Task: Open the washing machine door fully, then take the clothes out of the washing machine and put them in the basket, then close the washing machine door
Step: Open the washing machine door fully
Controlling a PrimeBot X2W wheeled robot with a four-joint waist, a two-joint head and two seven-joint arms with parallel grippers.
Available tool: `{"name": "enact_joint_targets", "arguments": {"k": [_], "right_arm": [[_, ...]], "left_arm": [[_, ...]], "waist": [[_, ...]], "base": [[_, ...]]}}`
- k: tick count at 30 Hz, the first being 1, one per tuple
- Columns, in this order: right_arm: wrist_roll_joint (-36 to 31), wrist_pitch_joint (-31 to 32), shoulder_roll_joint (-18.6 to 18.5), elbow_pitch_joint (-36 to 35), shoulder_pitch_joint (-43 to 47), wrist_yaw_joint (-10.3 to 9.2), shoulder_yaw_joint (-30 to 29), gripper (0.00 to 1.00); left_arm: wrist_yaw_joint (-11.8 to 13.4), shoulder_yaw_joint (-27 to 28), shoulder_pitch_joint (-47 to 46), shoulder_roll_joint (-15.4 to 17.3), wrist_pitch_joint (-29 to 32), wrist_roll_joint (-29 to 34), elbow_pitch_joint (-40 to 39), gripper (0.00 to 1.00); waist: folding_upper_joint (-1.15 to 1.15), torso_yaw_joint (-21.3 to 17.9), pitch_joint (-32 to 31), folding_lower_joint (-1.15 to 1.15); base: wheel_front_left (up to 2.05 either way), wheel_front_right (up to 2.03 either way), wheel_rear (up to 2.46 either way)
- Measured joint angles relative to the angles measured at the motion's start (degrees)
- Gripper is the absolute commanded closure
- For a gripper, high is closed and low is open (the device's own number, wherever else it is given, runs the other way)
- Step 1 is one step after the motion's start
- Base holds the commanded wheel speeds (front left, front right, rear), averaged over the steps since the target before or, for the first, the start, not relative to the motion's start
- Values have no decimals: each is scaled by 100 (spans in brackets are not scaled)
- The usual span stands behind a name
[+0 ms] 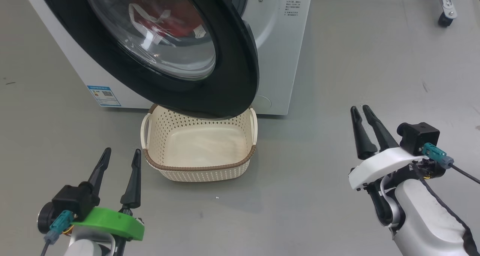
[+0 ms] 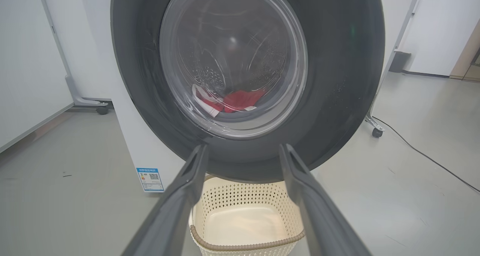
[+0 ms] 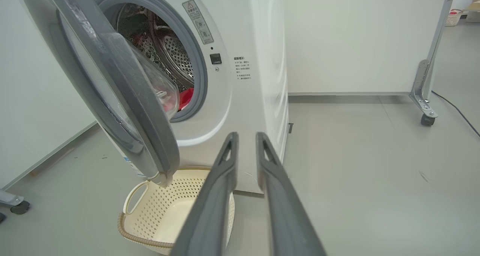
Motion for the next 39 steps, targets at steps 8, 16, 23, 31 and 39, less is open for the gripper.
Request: {"name": "enact_joint_targets", "arguments": {"k": [8, 16, 23, 31, 39], "right_arm": [[-189, -10, 3, -62, 254, -110, 81, 0], [-238, -58, 71, -154, 404, -202, 88, 0], [-267, -60, 91, -213, 430, -210, 87, 0], [-297, -102, 101, -291, 505, -264, 62, 0], [-334, -103, 105, -353, 529, -302, 38, 0]], "left_arm": [[0, 13, 85, -31, 0, 1, -7, 0], [0, 44, 87, -47, 0, 24, -26, 0], [-1, 52, 88, -66, 0, 27, -56, 0], [-1, 54, 90, -67, 0, 29, -68, 0], [-1, 56, 92, -67, 0, 34, -82, 0]], "waist": [[0, 7, -24, 0], [0, 29, -31, 0], [0, 40, -29, 0], [0, 44, -17, 0], [0, 55, 9, 0]], "base": [[0, 0, 0], [0, 0, 0], [0, 0, 0], [0, 0, 0], [0, 0, 0]]}}
